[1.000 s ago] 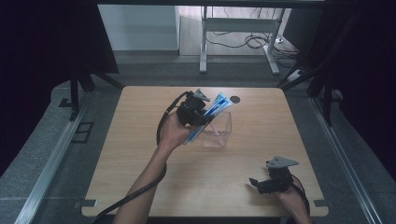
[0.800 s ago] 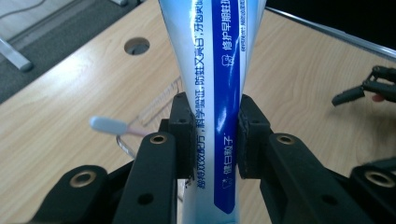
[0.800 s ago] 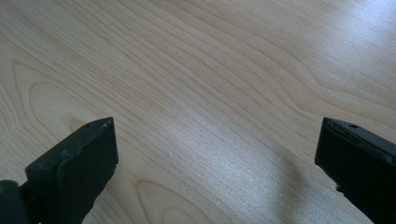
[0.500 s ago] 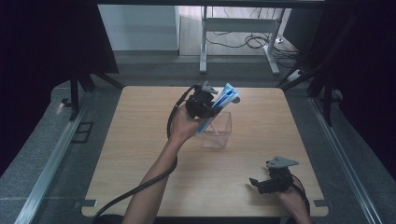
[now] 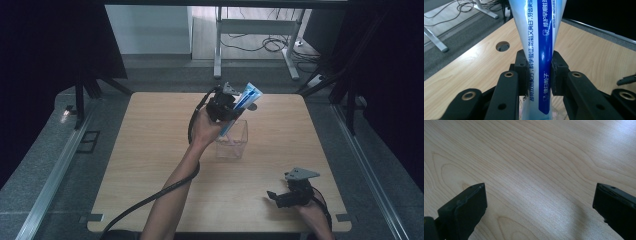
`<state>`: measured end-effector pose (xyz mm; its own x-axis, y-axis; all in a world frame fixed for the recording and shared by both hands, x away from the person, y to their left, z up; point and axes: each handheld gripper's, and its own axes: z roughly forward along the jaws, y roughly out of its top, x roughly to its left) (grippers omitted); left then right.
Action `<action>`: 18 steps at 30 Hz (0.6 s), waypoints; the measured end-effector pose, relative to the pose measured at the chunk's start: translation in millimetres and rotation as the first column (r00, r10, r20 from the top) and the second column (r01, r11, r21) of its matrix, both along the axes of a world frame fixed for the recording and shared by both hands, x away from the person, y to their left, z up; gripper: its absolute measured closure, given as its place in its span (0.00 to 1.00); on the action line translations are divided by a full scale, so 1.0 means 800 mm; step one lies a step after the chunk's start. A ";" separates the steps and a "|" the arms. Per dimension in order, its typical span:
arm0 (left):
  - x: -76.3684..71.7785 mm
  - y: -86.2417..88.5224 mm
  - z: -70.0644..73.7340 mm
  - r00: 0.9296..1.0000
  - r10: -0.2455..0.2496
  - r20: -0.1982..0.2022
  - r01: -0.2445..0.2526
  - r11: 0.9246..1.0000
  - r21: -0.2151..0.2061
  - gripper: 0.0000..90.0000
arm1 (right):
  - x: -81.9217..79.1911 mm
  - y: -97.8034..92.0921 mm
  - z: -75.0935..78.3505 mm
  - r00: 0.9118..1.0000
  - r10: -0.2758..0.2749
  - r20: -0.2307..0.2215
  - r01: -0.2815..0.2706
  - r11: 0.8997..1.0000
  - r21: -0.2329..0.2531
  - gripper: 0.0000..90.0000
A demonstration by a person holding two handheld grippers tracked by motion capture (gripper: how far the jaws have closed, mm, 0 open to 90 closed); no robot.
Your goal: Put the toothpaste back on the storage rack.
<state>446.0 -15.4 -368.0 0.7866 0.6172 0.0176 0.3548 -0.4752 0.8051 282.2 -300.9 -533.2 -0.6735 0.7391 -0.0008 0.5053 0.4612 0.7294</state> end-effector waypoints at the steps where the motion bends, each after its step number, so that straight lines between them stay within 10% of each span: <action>1: 0.001 -0.001 -0.001 1.000 0.002 0.001 -0.002 1.000 -0.001 0.80 | 0.000 0.000 0.000 1.000 0.000 0.000 0.000 1.000 0.000 0.00; 18: 0.009 -0.014 -0.042 1.000 0.013 -0.002 -0.013 1.000 -0.006 0.80 | 0.000 0.000 0.000 1.000 0.002 0.002 -0.002 1.000 0.003 0.00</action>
